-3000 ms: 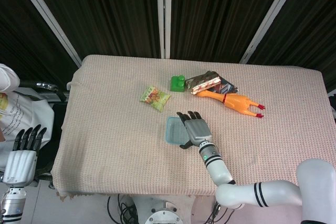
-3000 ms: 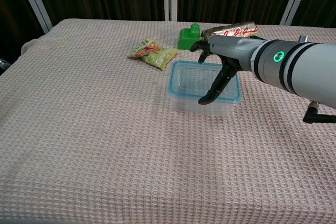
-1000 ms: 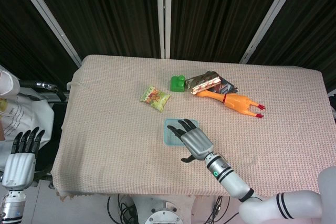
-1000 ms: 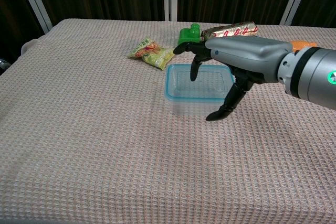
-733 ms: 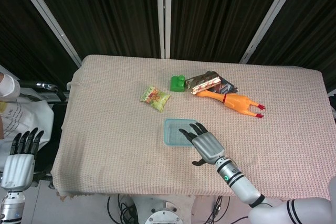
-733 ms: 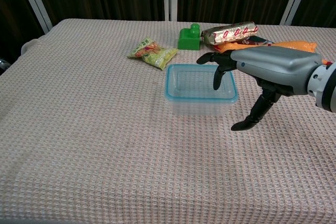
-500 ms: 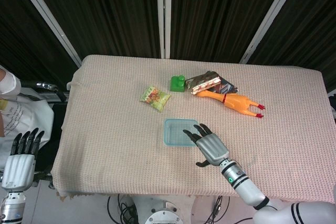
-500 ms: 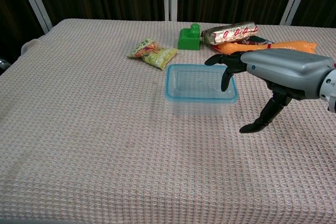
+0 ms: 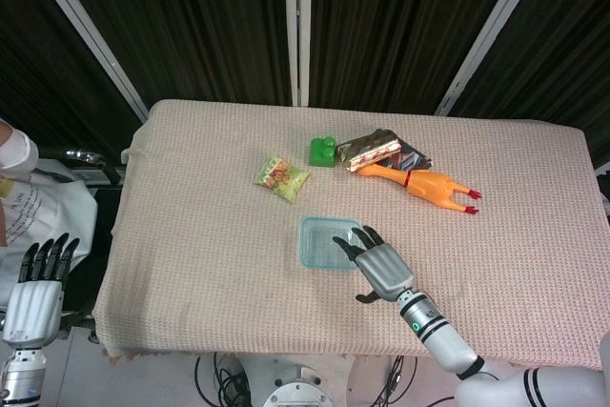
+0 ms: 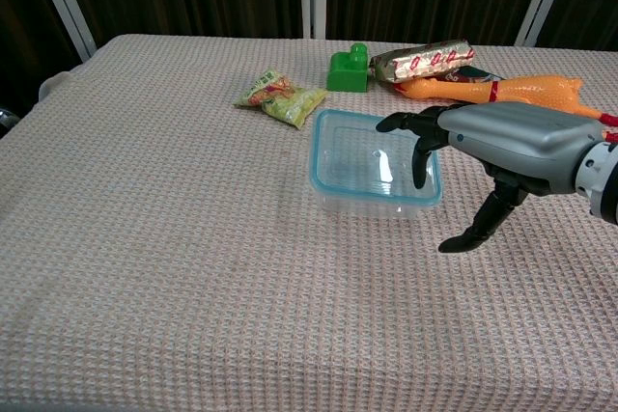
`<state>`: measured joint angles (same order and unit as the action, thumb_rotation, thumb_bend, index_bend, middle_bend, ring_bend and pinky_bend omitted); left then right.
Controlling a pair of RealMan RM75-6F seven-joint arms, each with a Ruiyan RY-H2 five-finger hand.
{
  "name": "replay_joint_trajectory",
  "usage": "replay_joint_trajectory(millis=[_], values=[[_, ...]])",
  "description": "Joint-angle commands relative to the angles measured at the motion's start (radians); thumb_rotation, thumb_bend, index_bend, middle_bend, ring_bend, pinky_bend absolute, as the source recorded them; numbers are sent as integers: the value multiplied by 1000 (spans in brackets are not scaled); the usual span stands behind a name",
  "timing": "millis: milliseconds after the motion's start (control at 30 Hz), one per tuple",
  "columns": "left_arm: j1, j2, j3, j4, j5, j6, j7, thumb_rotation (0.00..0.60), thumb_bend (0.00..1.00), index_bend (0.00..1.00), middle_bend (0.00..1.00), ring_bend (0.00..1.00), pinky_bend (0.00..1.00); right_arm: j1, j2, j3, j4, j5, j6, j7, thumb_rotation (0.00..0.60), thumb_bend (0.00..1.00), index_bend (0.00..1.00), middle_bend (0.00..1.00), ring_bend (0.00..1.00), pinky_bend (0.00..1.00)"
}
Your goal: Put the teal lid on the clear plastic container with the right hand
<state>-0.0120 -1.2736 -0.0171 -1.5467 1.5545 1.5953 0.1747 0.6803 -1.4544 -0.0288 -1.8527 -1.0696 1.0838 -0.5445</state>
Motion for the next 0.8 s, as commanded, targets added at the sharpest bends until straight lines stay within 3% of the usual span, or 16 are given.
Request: replay_joint_trajectory(millis=[33, 367, 533, 800], values=[[0, -1, 0, 2, -1, -1, -3, 600, 39, 67, 23, 0, 0, -1, -4, 4, 3, 5, -5, -5, 600, 2, 0, 294, 0, 0], [0, -2, -2, 8, 0, -2, -11, 600, 39, 65, 23, 0, 0, -19, 25, 36, -28, -55, 10, 44, 600, 2, 0, 294, 0, 0], [0, 0, -2, 5, 3, 0, -10, 600, 39, 65, 23, 0, 0, 2, 37, 82, -51, -47, -4, 46, 600, 2, 0, 294, 0, 0], [-1, 5, -2, -9, 9, 2, 6, 600, 39, 65, 23, 0, 0, 125, -39, 181, -5, 120, -93, -66, 600, 2, 0, 254, 0, 0]])
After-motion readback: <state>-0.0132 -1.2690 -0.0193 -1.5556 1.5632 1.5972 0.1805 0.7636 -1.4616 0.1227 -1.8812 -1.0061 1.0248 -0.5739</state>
